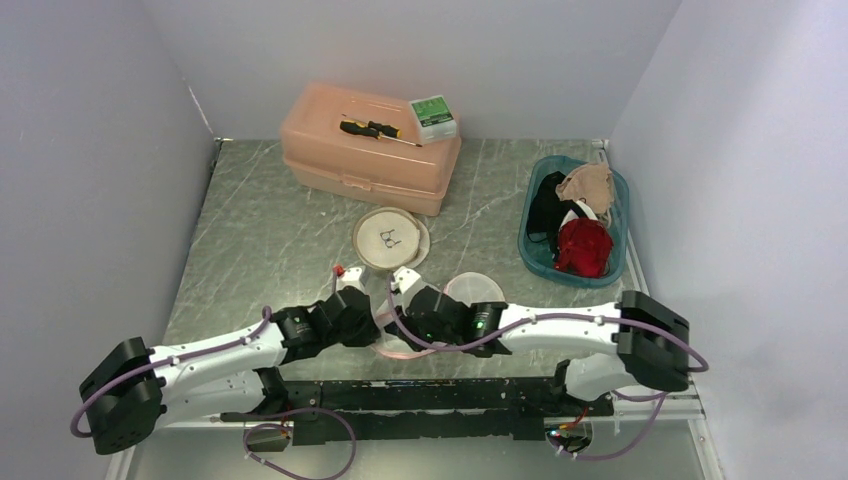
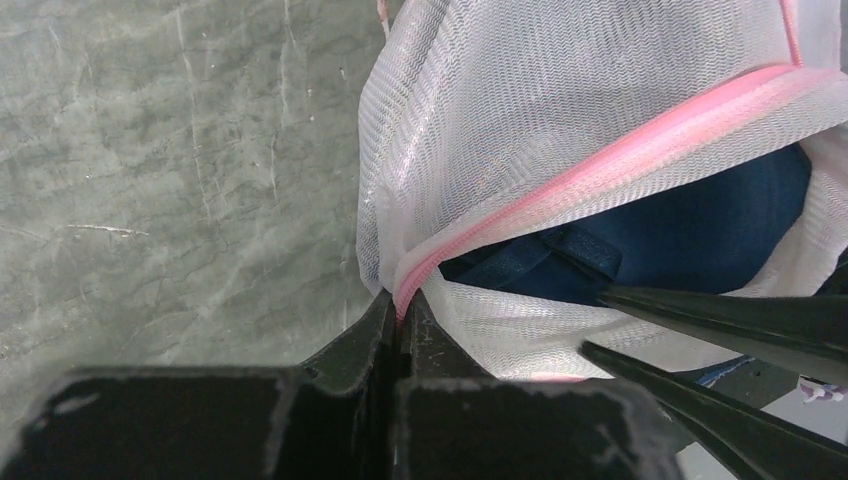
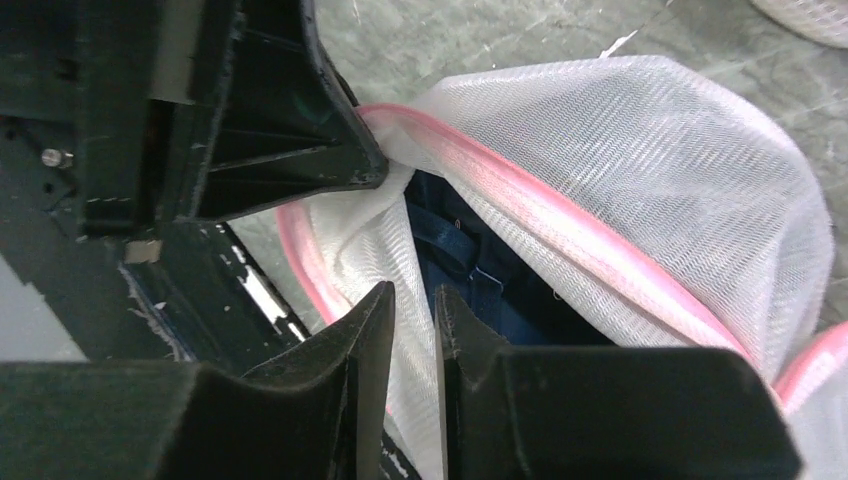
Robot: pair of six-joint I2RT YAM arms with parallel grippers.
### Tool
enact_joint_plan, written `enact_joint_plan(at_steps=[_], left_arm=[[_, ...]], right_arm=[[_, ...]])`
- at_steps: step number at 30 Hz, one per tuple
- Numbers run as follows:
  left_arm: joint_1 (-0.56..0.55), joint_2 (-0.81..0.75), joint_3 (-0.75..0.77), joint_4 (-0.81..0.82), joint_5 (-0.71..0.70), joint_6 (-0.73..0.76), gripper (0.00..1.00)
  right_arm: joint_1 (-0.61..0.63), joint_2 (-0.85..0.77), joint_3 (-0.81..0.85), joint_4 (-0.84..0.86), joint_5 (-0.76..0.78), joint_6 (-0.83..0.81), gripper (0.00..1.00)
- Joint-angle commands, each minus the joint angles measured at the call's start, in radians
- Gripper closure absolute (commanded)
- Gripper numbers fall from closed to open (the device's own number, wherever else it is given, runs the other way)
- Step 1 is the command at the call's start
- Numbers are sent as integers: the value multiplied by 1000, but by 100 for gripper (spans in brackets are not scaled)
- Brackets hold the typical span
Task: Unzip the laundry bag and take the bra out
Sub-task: Adjust the laundry bag at the center of the board.
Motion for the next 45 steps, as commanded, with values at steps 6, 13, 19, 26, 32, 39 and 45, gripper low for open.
enact_joint_plan(at_steps=[6, 13, 19, 26, 32, 39, 45], left_arm=[[-3, -45, -48, 20, -13, -29, 97], [-4, -57, -71, 50, -8, -27, 97], [-3, -40, -75, 105, 18, -11, 97], [-3, -5, -80, 157, 43, 2, 97], [-4, -26, -69, 164, 50, 4, 97], [-3, -49, -37, 145, 41, 22, 97], [-3, -46, 44, 86, 27, 69, 69]], right_arm=[[4, 77, 17, 9, -13, -28, 78], [7, 29, -85, -7, 40, 14, 49], [7, -40, -150, 13, 72, 56, 44], [19, -164, -169, 51, 161, 104, 37], [-3, -300, -160, 11, 294, 197, 36], [-61, -325, -162, -87, 264, 239, 37], [-67, -350, -188, -88, 258, 255, 37]])
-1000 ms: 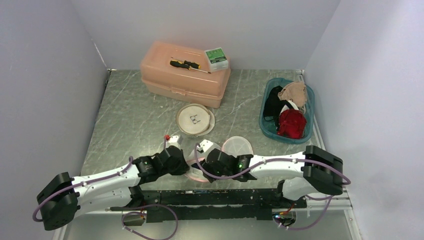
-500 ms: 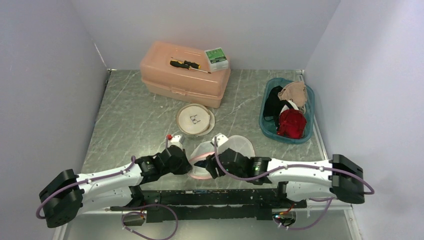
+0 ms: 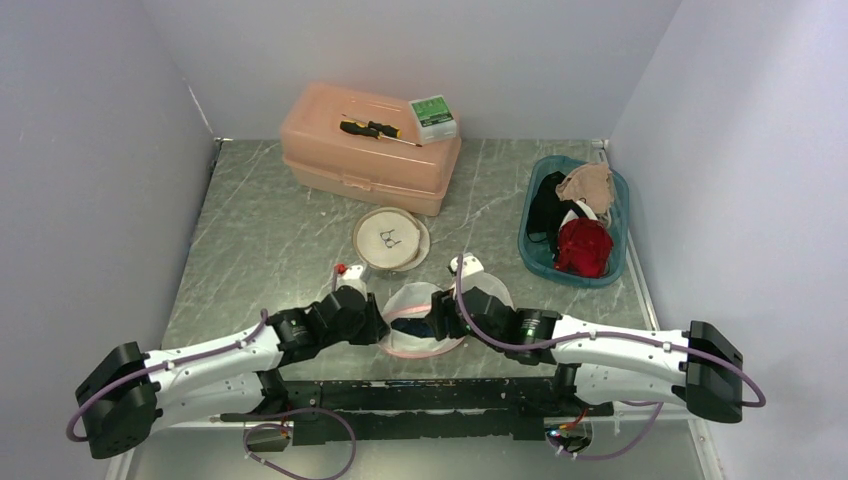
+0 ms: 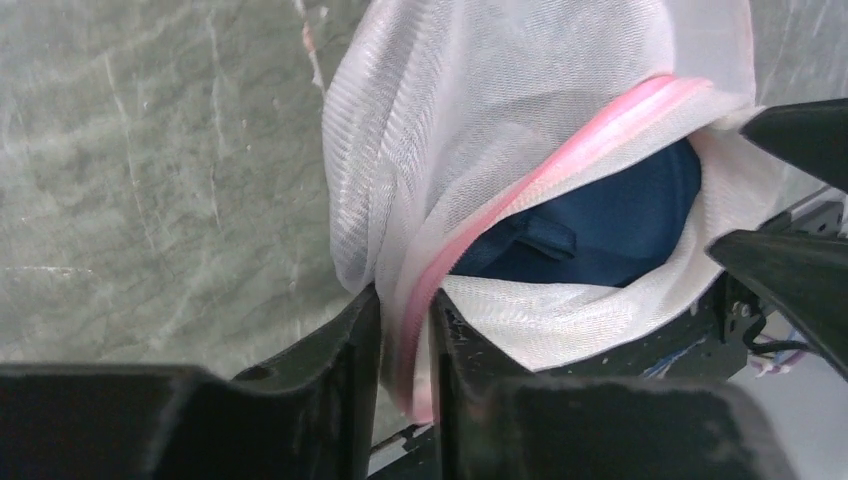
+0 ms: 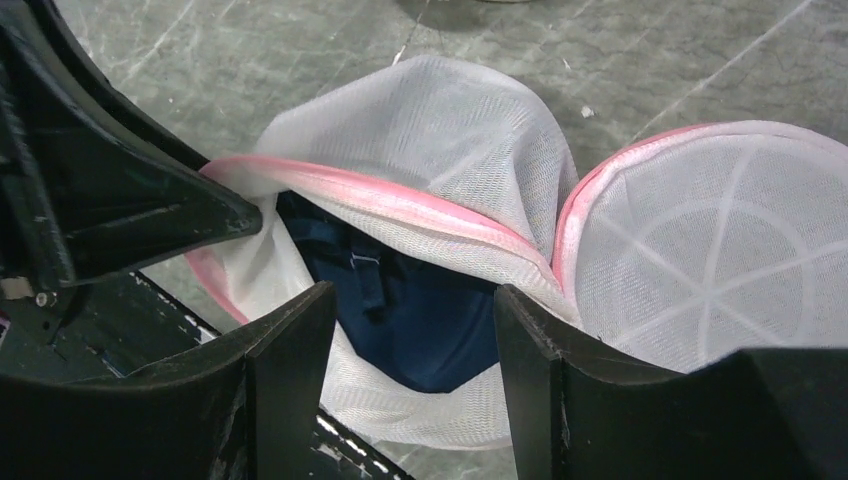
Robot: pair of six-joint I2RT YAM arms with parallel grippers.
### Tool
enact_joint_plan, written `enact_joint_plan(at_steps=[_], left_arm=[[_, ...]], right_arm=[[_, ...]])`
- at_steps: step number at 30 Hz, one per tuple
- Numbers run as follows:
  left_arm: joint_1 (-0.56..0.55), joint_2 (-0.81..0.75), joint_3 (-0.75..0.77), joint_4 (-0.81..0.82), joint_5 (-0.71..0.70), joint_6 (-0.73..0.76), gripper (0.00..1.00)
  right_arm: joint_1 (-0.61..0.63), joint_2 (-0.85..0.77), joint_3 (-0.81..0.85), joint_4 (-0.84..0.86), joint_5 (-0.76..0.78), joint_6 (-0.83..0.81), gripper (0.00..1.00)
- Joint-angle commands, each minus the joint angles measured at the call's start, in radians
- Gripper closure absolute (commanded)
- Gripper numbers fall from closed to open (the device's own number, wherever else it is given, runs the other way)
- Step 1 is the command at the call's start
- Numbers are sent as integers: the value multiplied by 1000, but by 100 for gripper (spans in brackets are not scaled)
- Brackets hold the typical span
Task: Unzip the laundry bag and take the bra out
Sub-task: Adjust the laundry bag at the center of the board, then pick up the bra from the laundry bag.
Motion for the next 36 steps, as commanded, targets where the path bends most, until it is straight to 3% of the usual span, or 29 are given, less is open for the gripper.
enact_joint_plan(at_steps=[1, 4, 7, 15, 26, 30, 32, 36], left_arm=[[-3, -15, 110, -51, -21, 62, 57], [-4, -31, 169, -113, -61, 110, 37], [-3, -31, 220, -123, -69, 223, 30], [-1, 227, 417, -171, 76, 523, 27], [-1, 547, 651, -267, 152, 708, 27], [6, 646, 716, -319, 157, 729, 34], [9, 667, 721, -316, 164, 725, 43], [16, 647, 691, -285, 186, 688, 78]], right_arm=[[-3, -30, -7, -9, 16, 25, 37], [-2, -43, 2, -16, 26, 19, 37], [-2, -78, 4, -27, 34, 21, 37], [-2, -240, -30, -44, -4, -11, 37], [-2, -551, -143, -103, -23, 18, 38], [-3, -607, -155, -129, -30, 18, 38], [-2, -614, -153, -133, -36, 11, 38], [-3, -601, -144, -110, -55, -10, 38]])
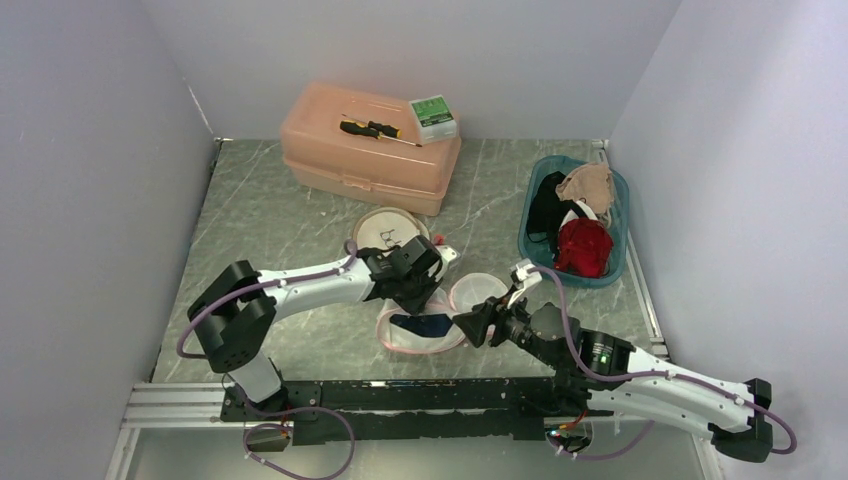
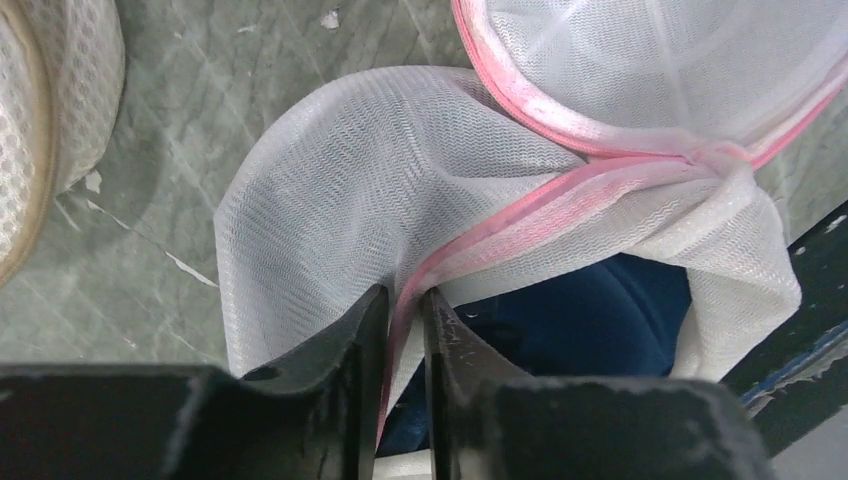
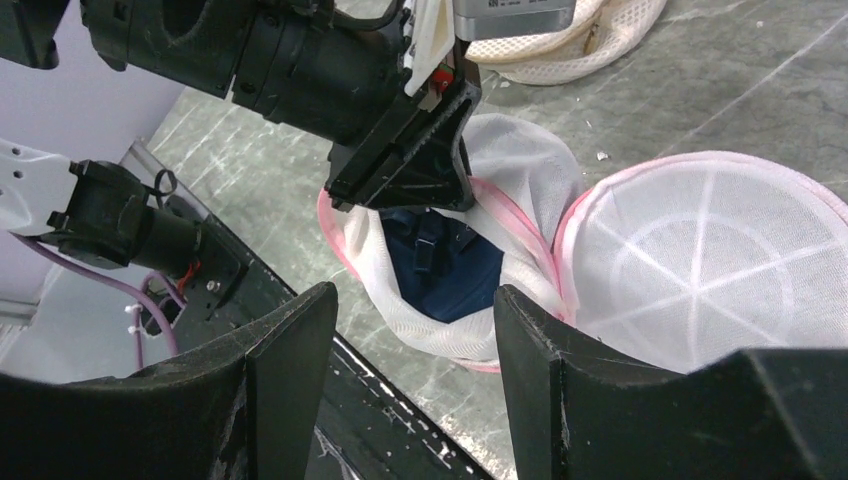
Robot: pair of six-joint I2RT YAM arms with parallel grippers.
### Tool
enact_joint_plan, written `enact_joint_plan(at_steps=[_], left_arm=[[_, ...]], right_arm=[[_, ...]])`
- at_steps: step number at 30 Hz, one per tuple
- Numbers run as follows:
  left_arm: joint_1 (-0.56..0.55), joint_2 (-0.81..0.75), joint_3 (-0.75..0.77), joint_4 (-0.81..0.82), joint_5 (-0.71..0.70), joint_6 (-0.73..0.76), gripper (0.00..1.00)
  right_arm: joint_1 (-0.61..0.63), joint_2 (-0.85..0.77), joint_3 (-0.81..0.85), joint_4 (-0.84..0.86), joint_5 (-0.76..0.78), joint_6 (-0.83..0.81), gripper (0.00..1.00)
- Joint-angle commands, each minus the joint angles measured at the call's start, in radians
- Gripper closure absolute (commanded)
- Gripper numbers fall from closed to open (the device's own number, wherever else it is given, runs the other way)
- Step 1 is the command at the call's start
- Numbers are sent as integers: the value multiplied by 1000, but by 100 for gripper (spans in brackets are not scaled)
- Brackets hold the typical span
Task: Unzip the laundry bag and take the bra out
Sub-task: Pick up the bra from the laundry bag.
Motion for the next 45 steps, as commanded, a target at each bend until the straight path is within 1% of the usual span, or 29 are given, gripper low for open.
enact_joint_plan(at_steps=[1, 2, 3, 6, 8, 11, 15, 18, 22, 25, 31, 34, 38, 41, 45], left_arm=[[9, -42, -9, 14, 33, -17, 87], [10, -58, -24, 22, 25, -31, 95], [9, -80, -39, 33, 16, -49, 97], [9, -170, -94, 78, -3, -112, 97], [10, -238, -134, 109, -61, -167, 97], [12, -329, -187, 160, -96, -262, 97], [12, -385, -241, 213, -120, -358, 97], [12, -401, -274, 240, -138, -414, 97], [13, -417, -311, 274, -159, -460, 97], [14, -420, -325, 274, -184, -482, 97], [15, -396, -332, 289, -211, -507, 97], [15, -374, -315, 289, -209, -508, 97], [15, -358, -313, 309, -198, -501, 97], [15, -343, -316, 324, -188, -494, 97], [16, -325, -311, 335, -173, -494, 97]], right_arm=[[-1, 14, 9, 29, -30, -21, 38], [-1, 25, 13, 40, -35, -27, 38], [-1, 38, 17, 49, -40, -31, 38], [-1, 80, 26, 84, -53, -41, 38], [-1, 111, 32, 110, -58, -43, 39], [-2, 154, 33, 167, -73, -36, 41], [-1, 230, 51, 248, -81, -24, 44], [-1, 323, 71, 322, -103, -22, 45], [-1, 452, 98, 361, -109, -22, 47], [-1, 517, 102, 383, -118, -21, 48], [-1, 622, 91, 364, -94, 4, 48], [-1, 633, 79, 310, -13, 56, 49], [-1, 585, 38, 253, 99, 119, 46], [-1, 596, 41, 223, 125, 129, 41], [-2, 632, 45, 234, 130, 129, 37]])
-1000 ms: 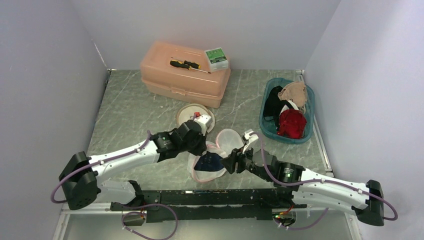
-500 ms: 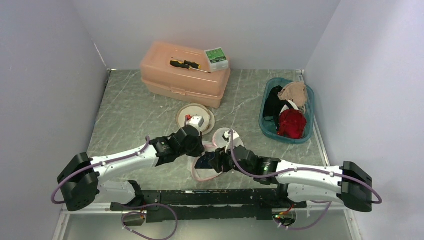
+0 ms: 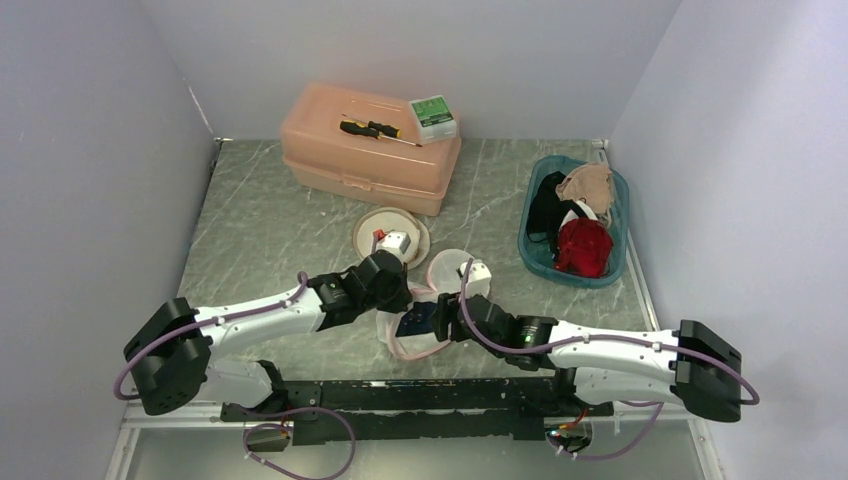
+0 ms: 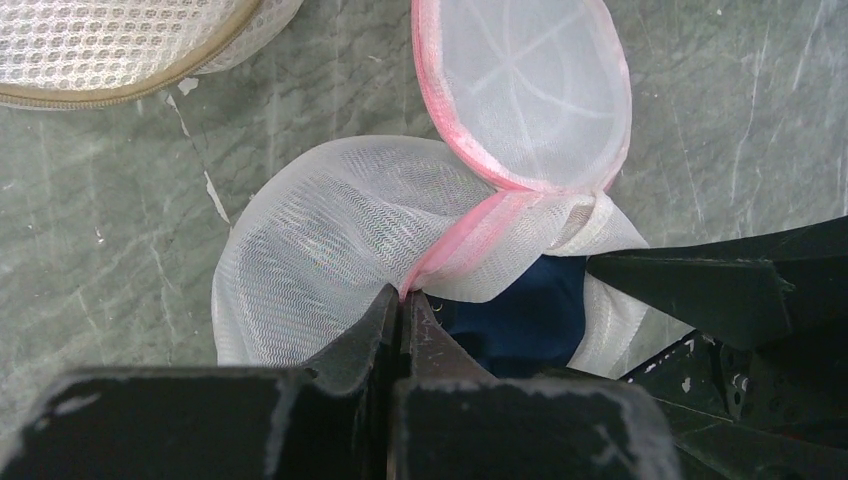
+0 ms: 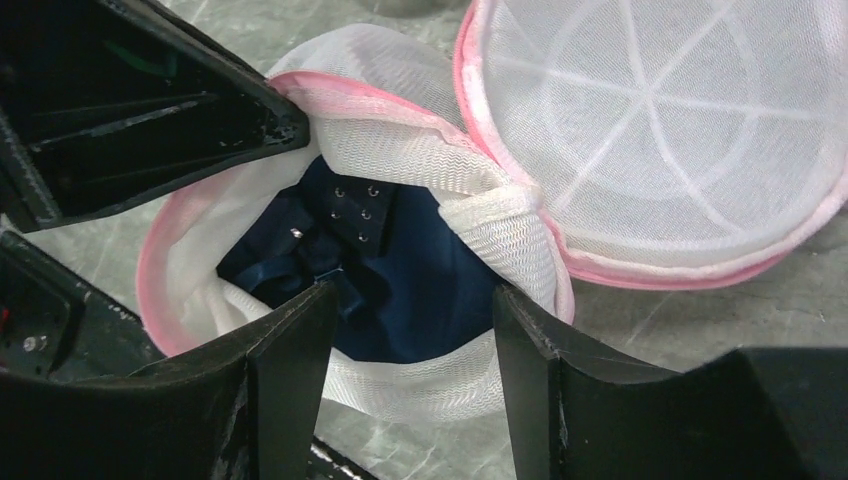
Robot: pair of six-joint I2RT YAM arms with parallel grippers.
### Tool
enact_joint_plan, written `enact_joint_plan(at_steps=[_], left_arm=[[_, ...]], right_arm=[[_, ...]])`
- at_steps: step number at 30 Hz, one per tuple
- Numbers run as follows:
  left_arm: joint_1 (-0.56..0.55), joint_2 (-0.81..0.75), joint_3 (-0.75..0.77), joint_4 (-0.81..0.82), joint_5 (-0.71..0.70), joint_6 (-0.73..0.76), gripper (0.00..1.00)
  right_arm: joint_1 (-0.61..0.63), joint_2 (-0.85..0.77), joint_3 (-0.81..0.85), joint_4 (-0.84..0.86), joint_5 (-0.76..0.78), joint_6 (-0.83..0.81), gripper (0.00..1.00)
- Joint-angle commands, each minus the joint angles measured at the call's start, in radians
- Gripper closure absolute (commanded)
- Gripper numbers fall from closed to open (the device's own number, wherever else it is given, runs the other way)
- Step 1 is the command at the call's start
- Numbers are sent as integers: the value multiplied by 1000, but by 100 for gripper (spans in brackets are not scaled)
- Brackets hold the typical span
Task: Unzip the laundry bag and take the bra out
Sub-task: Pick up the bra from the laundry bag.
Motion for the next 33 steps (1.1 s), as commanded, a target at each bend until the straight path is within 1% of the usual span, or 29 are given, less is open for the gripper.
enact_joint_plan(at_steps=[1, 6, 8, 17, 21, 24, 27, 33], left_arm=[[4, 15, 24, 49, 15, -2, 98], [4, 6, 13, 61, 15, -9, 97], [4, 4, 10, 67, 18, -12, 97], [4, 45, 17, 85, 42, -22, 97], [5, 51, 9, 98, 53, -29, 97], [4, 56, 7, 94, 56, -31, 97], [4, 55, 7, 92, 61, -33, 97], [4, 40, -3, 84, 61, -40, 97]], right_arm=[[-4, 32, 7, -11, 61, 29, 37], [-3, 71, 6, -27, 75, 43, 35], [-3, 78, -11, -7, 64, 49, 34], [-29, 132, -27, 10, 32, 86, 31], [-49, 109, -57, 82, -6, 84, 30], [-49, 84, -71, 148, -40, 47, 31], [-51, 80, -71, 199, -85, 22, 33], [-52, 81, -69, 281, -178, 29, 37]])
